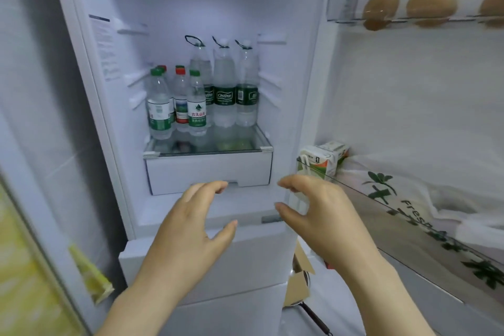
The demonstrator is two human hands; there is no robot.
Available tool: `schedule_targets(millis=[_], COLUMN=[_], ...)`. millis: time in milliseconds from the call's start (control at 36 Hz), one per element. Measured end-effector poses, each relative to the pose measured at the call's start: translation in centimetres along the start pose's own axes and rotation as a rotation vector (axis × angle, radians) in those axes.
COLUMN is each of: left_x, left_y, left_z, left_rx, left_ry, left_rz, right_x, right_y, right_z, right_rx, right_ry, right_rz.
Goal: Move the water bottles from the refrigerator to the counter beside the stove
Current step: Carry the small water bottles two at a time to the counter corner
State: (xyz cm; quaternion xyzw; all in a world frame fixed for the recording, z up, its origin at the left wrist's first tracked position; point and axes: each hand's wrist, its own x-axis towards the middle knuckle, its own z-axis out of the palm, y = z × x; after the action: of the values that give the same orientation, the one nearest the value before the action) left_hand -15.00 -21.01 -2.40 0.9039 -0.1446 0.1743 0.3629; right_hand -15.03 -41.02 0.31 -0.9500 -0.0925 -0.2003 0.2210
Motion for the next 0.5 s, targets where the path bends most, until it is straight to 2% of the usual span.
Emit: schedule_targets(millis=[500], left_x=[10.8], left_y=[-11.8], left_z=[-3.8], left_rx=[0.082], left_ry=[0.086], left_rz=[-0.003], right_x=[13.3], right_y=[-3.7], right_z=[9.7], right_rx=[0.081], right_ry=[-0.041], right_rz=[0.025])
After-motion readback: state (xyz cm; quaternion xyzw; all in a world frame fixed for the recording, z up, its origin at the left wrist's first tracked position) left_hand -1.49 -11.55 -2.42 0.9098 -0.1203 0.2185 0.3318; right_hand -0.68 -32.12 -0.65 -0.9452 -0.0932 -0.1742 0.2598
